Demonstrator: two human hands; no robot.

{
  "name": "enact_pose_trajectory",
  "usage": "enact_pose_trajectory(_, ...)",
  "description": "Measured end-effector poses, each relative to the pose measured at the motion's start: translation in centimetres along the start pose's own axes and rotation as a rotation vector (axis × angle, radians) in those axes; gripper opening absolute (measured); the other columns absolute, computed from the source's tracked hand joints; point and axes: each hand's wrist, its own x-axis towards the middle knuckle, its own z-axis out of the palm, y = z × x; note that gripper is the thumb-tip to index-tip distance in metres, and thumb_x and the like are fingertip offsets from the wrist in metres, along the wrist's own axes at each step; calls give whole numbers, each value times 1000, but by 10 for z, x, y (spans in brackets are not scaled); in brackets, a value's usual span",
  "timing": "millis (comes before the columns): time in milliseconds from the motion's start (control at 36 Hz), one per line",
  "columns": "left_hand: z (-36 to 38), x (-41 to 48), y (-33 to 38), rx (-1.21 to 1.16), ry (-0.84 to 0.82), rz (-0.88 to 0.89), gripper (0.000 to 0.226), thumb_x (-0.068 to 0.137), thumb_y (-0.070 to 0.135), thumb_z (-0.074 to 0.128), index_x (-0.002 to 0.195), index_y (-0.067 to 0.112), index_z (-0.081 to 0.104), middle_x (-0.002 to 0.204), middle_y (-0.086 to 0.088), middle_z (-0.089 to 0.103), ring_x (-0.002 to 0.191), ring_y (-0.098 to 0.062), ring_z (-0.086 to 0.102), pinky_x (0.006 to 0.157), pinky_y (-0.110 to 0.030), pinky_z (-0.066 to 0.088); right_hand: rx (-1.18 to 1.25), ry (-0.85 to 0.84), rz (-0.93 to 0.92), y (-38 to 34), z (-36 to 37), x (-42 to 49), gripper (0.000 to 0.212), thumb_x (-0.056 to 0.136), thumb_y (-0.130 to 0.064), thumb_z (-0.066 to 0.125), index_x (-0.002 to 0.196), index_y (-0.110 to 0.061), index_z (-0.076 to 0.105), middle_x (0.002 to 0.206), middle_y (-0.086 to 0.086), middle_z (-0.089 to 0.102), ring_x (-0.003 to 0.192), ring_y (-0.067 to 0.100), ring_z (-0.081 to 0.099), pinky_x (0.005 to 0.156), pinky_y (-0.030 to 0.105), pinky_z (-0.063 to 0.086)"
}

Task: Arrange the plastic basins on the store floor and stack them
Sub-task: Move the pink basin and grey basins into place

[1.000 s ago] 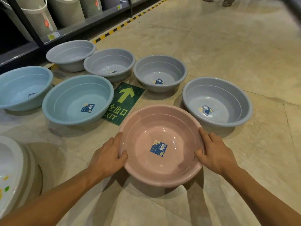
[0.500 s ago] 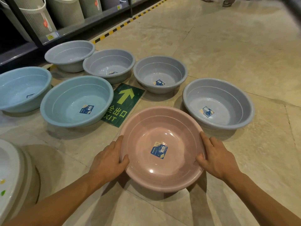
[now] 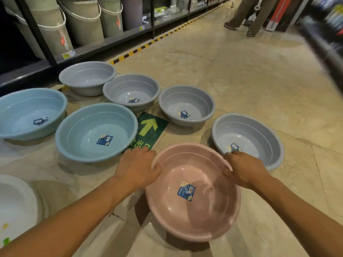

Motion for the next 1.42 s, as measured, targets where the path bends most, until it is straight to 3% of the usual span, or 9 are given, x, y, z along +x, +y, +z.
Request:
enact_pose_trajectory(167, -76, -8, -20, -66, 61, 31, 38, 93, 47, 43, 109, 19, 63, 104, -3, 64, 86, -18, 54, 78, -35, 45, -86, -48, 11, -39, -89, 3, 45, 98, -47, 50, 136, -24, 56, 129, 2, 63, 114, 28, 63, 83, 39, 51)
enact_pose_trajectory(278, -112, -20, -36, -104, 42, 38, 32, 91, 46, 42, 96, 19, 58, 96, -3, 61, 85, -22, 57, 77, -37, 47, -92, -48, 22, -61, -133, -8, 42, 97, -42, 48, 133, -22, 58, 127, 4, 66, 108, 29, 65, 86, 41, 56)
enact_pose_trajectory(528, -131, -2, -49, -129, 85, -42, 43, 91, 44, 44, 119, 17, 63, 115, -2, 66, 102, -24, 60, 88, -40, 49, -22, 59, -32, -61, -145, 19, 43, 98, -41, 44, 134, -22, 57, 132, 4, 64, 112, 29, 64, 83, 40, 53)
enact_pose_trajectory(722, -86, 50, 7, -71, 65, -92, 39, 88, 47, 43, 111, 23, 62, 103, 2, 64, 92, -22, 61, 73, -36, 46, 5, 27, -63, 8, -95, 54, 45, 100, -42, 43, 140, -23, 52, 136, 2, 63, 116, 27, 63, 92, 42, 54)
enact_pose_trajectory(972, -33, 135, 119, -39, 25, -27, 64, 80, 58, 26, 123, 23, 58, 120, 2, 64, 110, -21, 61, 90, -37, 49, 71, 56, -19, 138, -34, 92, 43, 98, -40, 45, 136, -22, 54, 130, 2, 64, 110, 25, 65, 84, 38, 55)
enact_pose_trajectory(1111, -4, 177, 177, -53, 7, -2, 46, 90, 52, 41, 125, 27, 56, 123, 4, 65, 110, -18, 61, 89, -34, 47, 93, 27, 69, 207, -7, 105, 38, 98, -35, 45, 132, -21, 54, 128, 2, 62, 114, 28, 63, 80, 37, 48)
enact_pose_trajectory(1194, 10, 200, 199, -63, -18, 7, 45, 89, 52, 40, 124, 26, 54, 122, 2, 66, 107, -19, 64, 87, -34, 50, 95, 24, 117, 244, 7, 115, 39, 97, -33, 45, 133, -22, 54, 126, 2, 62, 113, 28, 63, 78, 37, 47)
enact_pose_trajectory(1306, 25, 223, 218, -102, -36, -27, 45, 91, 47, 48, 131, 25, 50, 130, 0, 63, 113, -22, 63, 91, -38, 50, 114, 33, 170, 281, 31, 130, 38, 97, -32, 44, 131, -22, 55, 105, 1, 60, 98, 26, 65, 69, 34, 45)
enact_pose_trajectory(1417, 44, 239, 224, -140, -56, -73, 49, 90, 47, 48, 134, 26, 43, 127, -2, 64, 110, -26, 65, 91, -41, 52, 128, 15, 193, 303, 50, 143, 41, 99, -35, 43, 138, -24, 47, 112, 2, 60, 101, 27, 64, 67, 34, 40)
